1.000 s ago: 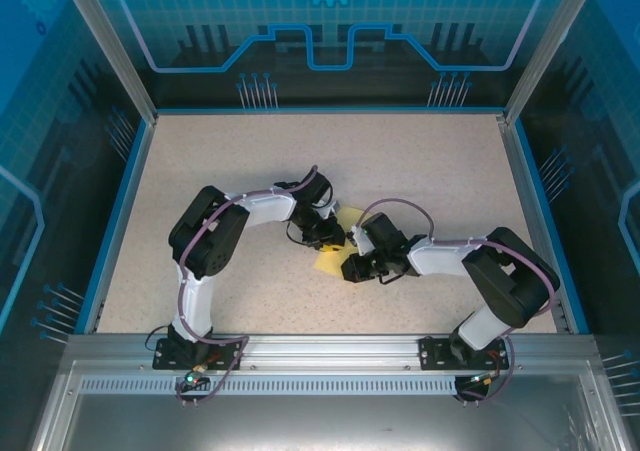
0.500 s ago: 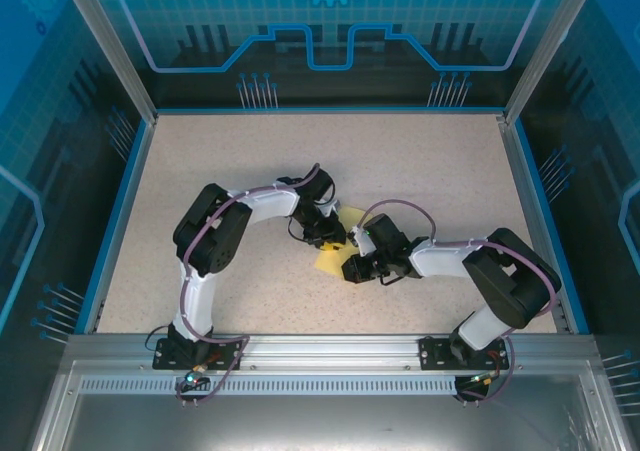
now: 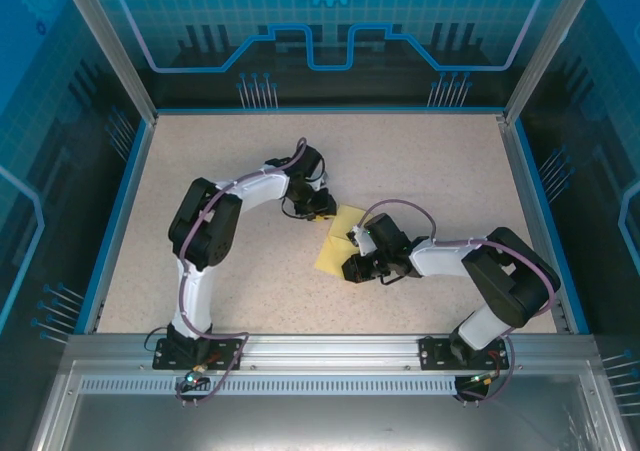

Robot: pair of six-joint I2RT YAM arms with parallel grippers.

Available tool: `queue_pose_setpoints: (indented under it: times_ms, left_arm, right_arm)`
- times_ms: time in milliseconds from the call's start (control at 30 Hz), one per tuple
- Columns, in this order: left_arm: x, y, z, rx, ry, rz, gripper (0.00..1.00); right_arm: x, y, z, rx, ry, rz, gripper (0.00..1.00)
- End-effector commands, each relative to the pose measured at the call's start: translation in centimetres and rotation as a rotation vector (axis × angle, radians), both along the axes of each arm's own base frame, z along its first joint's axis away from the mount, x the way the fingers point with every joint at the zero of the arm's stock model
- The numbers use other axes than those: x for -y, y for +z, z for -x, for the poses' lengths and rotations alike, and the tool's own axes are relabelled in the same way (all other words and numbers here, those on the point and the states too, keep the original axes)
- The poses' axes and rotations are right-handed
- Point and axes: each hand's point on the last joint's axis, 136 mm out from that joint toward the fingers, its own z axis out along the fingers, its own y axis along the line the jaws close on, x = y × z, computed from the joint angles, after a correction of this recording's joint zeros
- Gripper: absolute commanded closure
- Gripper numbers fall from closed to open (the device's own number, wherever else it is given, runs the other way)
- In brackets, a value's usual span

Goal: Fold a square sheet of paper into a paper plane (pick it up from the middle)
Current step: Fold the triangle a second time at the center of the table.

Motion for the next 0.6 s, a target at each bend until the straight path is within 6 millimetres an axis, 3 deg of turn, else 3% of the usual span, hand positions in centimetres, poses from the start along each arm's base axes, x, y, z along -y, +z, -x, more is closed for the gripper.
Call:
queue_pose_setpoints:
  times_ms: [0,133,267,567]
  left_arm:
    - [-0.5,3.9,0.4,0.082,0.005,0.002,0.75]
    - [-0.4,5.4,3.3,0.051,0.024,0.082,0.74]
    - [1.3,5.0,6.8,-0.014,0.003,0.163,0.74]
    - [4.6,1.5,10.5,-0.128,-0.003,0.227,0.76]
  right_arm:
    - [3.5,-3.9,4.5,-0.191,0.015,0.160,0.91]
    - [3.3,-3.4,4.3,-0.180,0.020,0.148,0.91]
    - [3.1,-3.0,4.0,-0.169,0.027,0.135,0.91]
    - [3.2,-2.8,3.8,-0.153,0.019,0.137,0.91]
